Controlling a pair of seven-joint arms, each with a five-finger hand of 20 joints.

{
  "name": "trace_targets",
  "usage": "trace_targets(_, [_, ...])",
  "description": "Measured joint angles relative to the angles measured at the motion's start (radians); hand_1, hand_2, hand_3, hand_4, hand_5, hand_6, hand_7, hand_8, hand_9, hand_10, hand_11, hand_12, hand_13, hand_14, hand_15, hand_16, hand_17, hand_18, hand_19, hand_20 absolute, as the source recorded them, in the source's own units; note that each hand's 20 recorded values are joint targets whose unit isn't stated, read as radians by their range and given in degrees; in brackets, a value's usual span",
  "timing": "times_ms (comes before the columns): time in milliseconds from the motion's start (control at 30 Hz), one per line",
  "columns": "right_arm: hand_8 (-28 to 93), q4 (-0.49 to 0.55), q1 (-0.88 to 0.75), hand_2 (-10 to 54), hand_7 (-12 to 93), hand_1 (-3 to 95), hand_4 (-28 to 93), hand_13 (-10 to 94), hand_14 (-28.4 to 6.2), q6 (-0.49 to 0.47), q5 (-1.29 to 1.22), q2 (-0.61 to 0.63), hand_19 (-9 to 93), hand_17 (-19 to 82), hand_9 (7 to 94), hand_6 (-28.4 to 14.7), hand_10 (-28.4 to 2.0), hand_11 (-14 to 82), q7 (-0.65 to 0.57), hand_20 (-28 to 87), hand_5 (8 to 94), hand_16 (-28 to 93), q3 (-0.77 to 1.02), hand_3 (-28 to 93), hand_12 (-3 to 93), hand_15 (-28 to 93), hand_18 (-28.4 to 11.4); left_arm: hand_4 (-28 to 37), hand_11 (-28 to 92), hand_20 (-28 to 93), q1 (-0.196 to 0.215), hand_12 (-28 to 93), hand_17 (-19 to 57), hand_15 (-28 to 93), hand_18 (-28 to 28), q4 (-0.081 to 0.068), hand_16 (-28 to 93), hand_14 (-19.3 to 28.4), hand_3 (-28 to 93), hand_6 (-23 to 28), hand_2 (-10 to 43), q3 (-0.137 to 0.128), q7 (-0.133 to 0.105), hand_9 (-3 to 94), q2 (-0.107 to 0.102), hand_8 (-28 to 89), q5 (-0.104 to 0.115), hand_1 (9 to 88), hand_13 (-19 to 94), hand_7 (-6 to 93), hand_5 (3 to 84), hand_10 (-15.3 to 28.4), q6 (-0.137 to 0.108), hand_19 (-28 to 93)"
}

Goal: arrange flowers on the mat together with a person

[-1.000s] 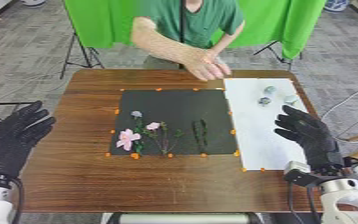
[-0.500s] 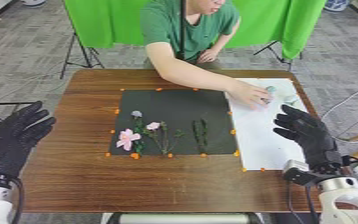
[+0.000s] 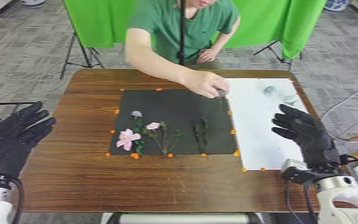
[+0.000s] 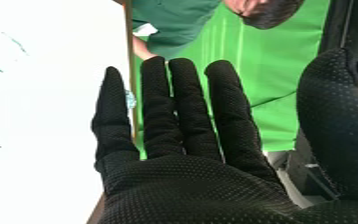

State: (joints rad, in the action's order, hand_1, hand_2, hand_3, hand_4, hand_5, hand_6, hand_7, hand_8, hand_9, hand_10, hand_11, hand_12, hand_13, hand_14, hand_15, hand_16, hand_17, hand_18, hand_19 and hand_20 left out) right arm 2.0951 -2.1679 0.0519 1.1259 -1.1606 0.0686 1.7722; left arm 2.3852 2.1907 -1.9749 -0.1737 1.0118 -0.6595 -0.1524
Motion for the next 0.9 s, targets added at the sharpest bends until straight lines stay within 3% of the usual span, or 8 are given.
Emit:
trace_targets(400, [-11,-0.002,0.006,-1.9,18,21.3,-23,33,-11.8,0.001,0.004,0.001,45,9,42.2,-3.9,-14.6,15.5,-0.006,27,42.7,27,-0.007,88,22.8,25,-20.6,-20.4,23,14,0.001,19,-5.5,33,21.1,0.0,1,16.0,67,4.2,1.5,-0.001,0.001,33.9,0.0,-8,0.0,28.7,29,20.8,38.2,13.4,0.0,43])
trace_targets(600, [-11,-0.014,0.048,-1.8,18,21.3,-23,33,-11.8,0.077,0.014,0.017,45,9,42.2,-3.9,-14.6,15.5,-0.027,27,42.7,27,-0.077,88,22.8,25,-20.7,-20.4,23,14,0.001,18,-5.5,33,21.1,0.0,1,16.1,67,4.2,1.5,-0.001,0.001,33.9,0.0,-8,0.0,28.7,29,20.7,38.2,13.4,0.0,43])
trace_targets(900, [-11,-0.015,0.067,-1.9,18,21.3,-23,33,-11.7,0.074,0.016,0.017,45,9,42.3,-3.9,-14.7,15.6,-0.034,27,42.7,27,-0.073,88,22.8,25,-20.6,-20.5,23,14,0.004,19,-5.5,33,21.0,0.0,1,16.0,68,4.3,1.5,-0.001,0.0,33.9,0.001,-8,0.0,28.7,29,20.7,38.3,13.3,0.0,43])
